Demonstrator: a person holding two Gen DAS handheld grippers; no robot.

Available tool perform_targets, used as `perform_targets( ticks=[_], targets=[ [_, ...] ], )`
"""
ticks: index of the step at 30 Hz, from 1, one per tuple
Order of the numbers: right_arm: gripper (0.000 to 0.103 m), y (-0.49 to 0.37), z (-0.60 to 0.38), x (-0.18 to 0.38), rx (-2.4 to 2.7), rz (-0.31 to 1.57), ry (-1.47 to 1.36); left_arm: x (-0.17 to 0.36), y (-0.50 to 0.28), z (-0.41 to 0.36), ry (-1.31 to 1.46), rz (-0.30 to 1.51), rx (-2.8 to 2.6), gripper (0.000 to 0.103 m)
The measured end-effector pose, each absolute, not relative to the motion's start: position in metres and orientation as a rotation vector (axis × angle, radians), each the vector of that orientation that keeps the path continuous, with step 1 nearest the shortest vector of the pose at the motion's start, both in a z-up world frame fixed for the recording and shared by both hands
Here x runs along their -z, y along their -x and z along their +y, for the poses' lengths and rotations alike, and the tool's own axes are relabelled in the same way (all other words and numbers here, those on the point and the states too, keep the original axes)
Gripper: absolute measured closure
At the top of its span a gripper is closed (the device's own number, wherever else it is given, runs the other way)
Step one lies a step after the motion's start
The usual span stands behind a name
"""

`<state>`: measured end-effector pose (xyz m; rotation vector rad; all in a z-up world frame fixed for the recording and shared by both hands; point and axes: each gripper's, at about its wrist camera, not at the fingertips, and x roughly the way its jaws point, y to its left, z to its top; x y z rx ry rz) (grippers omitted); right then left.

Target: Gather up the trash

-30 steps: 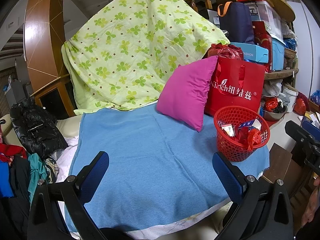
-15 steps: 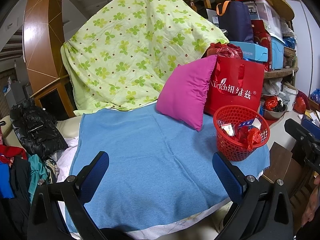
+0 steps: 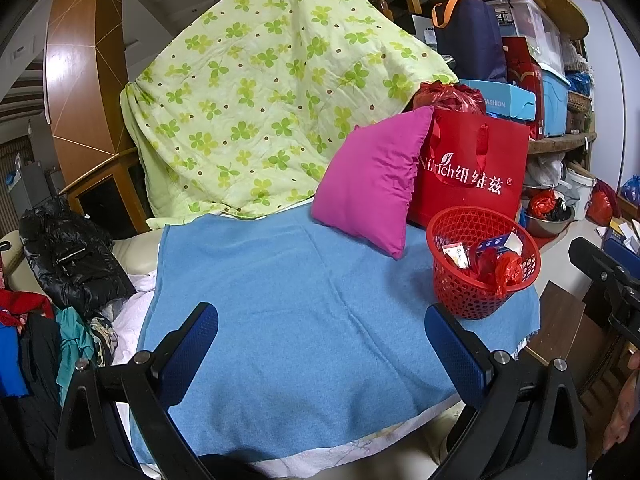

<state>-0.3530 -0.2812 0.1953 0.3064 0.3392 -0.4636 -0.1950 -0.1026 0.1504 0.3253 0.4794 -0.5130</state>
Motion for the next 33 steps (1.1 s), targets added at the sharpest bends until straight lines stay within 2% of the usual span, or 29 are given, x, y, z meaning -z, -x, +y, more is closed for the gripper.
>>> perform_targets(
  ticks=[33],
  targets=[
    [0.018,0.35,-0.2864,-0.1926,0.464,0.342,-0.311,-0.1433,0.1922,-0.101,-0.328,0.489,0.512,0.0]
  ],
)
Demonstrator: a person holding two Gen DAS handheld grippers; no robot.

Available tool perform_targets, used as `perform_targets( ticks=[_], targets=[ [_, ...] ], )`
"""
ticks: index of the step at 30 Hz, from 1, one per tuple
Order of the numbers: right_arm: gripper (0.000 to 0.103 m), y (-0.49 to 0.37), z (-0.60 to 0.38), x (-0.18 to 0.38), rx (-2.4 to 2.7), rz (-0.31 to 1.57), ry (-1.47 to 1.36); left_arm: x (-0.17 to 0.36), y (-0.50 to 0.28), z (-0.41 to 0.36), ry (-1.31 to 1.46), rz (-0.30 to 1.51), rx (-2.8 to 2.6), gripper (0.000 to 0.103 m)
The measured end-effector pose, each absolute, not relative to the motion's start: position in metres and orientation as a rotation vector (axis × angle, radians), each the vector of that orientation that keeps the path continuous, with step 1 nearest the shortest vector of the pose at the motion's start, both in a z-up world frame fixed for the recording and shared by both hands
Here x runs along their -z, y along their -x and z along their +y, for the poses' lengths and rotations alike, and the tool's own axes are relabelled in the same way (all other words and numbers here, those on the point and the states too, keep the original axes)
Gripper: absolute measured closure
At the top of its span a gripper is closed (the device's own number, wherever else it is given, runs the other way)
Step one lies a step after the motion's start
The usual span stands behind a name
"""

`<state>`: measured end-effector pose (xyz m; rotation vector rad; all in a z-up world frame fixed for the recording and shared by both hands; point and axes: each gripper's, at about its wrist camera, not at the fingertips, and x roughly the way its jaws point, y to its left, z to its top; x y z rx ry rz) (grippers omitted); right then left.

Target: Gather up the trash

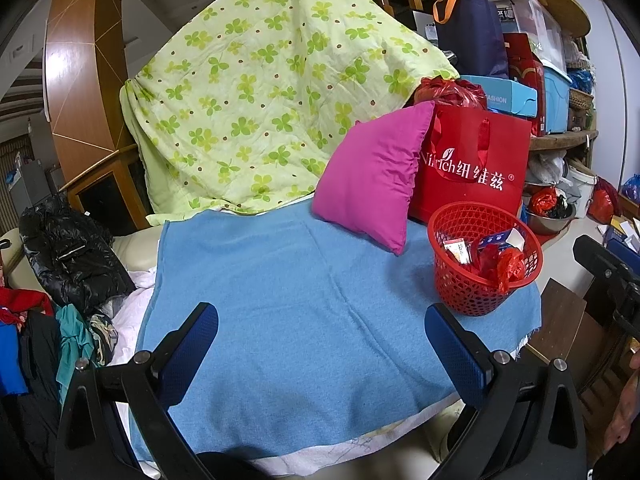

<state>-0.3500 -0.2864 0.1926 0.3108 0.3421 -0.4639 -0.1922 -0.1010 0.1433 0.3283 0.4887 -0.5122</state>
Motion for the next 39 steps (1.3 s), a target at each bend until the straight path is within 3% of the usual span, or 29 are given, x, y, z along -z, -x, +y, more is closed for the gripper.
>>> perform_targets(
  ticks=[39],
  targets=[
    [0.018,0.349,-0.291,-0.192,0.461,0.347,-0.317,-0.133,0.191,-0.099,-0.337,0.499,0.517,0.0]
  ],
)
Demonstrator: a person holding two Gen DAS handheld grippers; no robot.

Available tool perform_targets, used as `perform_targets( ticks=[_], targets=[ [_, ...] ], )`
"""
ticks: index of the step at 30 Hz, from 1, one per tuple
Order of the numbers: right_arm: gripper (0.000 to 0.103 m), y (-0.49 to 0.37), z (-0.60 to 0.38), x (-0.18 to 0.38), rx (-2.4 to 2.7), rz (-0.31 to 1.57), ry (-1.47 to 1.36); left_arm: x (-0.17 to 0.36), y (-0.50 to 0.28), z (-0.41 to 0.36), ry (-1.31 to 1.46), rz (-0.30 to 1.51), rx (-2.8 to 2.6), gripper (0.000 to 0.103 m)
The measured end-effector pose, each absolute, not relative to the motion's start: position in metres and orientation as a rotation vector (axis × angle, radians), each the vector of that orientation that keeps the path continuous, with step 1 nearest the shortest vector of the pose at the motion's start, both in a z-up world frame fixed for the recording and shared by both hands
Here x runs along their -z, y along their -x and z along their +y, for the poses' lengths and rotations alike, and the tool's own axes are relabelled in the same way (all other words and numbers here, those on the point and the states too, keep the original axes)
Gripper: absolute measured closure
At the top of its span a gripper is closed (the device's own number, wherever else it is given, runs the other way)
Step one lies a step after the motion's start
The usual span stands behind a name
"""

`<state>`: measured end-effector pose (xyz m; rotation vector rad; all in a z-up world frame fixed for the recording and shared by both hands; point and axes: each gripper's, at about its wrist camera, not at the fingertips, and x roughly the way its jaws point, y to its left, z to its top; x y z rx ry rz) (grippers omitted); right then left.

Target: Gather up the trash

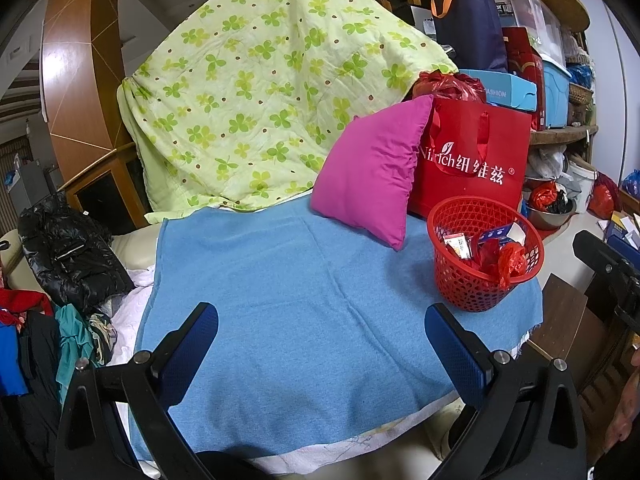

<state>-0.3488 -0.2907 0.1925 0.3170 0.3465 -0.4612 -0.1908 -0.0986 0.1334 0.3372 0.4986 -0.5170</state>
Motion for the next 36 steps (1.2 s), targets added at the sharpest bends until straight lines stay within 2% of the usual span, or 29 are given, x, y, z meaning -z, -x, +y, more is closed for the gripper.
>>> perform_targets(
  ticks=[36],
  targets=[
    [0.018,0.3467,-0.294,-0.1915,0.46,0.356,-0.319,-0.1268,0.1853,-0.0938,-0.341,0.517,0.52,0.0]
  ],
)
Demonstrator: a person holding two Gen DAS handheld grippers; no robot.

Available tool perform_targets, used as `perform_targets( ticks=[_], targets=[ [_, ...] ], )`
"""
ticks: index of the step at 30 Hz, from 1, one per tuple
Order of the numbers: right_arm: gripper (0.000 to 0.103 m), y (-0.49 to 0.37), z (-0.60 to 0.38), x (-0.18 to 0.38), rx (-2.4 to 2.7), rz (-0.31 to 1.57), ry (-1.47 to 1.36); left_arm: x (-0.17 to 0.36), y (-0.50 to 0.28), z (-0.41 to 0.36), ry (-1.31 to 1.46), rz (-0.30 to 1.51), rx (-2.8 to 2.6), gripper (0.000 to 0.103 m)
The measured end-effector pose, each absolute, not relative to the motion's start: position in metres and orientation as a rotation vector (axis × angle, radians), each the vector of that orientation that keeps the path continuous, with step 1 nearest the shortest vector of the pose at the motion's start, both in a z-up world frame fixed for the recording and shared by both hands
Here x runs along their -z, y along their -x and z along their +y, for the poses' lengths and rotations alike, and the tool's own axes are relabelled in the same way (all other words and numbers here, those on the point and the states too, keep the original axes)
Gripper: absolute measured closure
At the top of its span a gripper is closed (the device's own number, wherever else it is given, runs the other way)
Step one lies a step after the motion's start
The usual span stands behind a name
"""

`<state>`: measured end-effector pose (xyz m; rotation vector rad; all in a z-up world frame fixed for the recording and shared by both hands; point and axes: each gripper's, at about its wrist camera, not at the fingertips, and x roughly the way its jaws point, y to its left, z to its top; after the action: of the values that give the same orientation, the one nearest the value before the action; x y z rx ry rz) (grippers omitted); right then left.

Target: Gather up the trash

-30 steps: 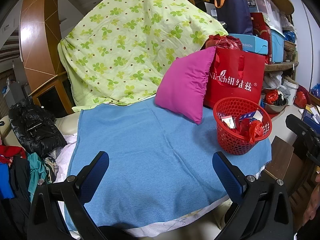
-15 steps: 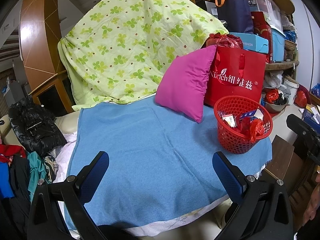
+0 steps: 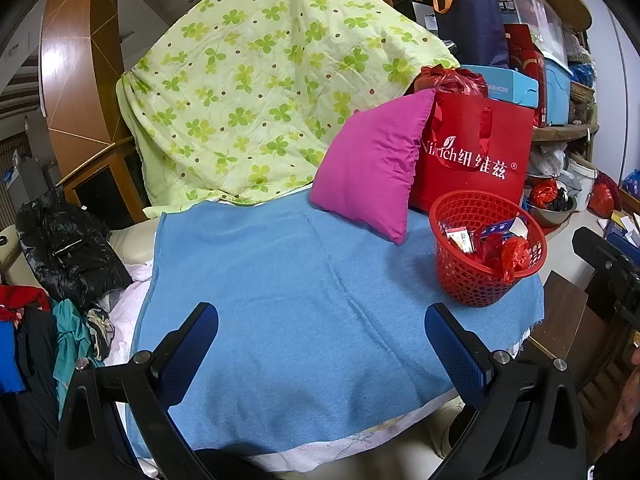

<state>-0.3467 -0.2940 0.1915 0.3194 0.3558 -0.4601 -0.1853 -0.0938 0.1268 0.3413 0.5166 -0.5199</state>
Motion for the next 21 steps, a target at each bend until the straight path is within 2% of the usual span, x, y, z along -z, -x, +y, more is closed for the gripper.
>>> perform_targets(
  ticks=[21],
  targets=[
    [0.018,0.329,-0.281,-0.196,0.461,0.378,-0.282,-0.123,0.163,-0.079,-0.314,0.52,0.491,0.0]
  ],
)
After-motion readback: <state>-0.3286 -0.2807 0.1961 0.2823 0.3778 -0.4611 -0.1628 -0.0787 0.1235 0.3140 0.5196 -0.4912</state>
